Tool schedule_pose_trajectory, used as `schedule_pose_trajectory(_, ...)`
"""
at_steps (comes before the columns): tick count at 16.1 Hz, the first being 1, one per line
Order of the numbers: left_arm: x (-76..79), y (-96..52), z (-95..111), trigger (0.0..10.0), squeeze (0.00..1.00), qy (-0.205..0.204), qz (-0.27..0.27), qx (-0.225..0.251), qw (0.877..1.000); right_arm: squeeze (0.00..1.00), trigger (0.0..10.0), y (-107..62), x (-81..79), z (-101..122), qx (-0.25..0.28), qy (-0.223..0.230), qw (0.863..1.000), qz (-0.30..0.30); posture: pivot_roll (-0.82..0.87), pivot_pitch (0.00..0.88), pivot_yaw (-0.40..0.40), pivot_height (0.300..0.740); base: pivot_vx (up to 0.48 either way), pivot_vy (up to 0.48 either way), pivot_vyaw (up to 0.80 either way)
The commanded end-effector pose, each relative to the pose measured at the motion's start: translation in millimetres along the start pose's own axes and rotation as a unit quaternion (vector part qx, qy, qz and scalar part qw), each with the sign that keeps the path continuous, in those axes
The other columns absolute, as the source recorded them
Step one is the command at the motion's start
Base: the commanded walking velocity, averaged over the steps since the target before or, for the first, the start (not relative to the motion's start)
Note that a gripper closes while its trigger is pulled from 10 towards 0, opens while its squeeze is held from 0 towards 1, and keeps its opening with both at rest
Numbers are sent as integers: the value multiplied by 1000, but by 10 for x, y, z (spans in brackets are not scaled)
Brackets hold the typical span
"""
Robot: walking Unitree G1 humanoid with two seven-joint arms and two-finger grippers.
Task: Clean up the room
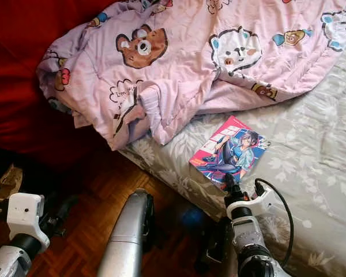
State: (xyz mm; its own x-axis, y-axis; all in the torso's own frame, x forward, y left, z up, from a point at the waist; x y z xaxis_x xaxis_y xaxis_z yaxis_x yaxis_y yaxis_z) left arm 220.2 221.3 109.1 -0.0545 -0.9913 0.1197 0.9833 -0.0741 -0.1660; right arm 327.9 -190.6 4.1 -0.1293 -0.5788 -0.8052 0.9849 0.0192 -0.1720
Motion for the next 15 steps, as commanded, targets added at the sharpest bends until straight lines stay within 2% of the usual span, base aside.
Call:
schedule_pose_trajectory(1,-74,-56,-78,10000,0,1,13,-20,1000,0,0,-85,28,-260,-38,20,999,-3,349,522,200,605,0,0,0)
schedule_pose_trajectory(10,-33,38,-126,10000,0,-3,14,-18,1000,0,0,-46,-42,-202,-29,5,999,21,310,497,175,605,0,0,0)
schedule_pose_trajectory(13,-32,145,-141,10000,0,-8,16,-9,1000,0,0,-19,-83,-126,-2,-6,1000,30,276,465,150,605,0,0,0)
schedule_pose_trajectory(15,-33,317,-82,10000,0,-12,17,12,1000,0,0,-3,-195,-96,13,-36,997,69,236,420,120,605,0,0,0)
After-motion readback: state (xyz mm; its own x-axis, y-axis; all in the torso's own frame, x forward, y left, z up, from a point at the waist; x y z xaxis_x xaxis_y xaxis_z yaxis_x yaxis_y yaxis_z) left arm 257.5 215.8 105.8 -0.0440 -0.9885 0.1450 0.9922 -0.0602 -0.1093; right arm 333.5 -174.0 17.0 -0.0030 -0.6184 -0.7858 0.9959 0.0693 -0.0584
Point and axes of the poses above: a point about 5 cm out from each wrist's last joint towards the gripper, its own y axis pointing out of the wrist towards the gripper, its own z axis along the axis of the wrist's last joint, x = y × z, the point moved 3 cm from there along y, pointing out of the wrist towards the gripper, and after that the axes turned 12 degrees about -y, right-handed, at the moved point
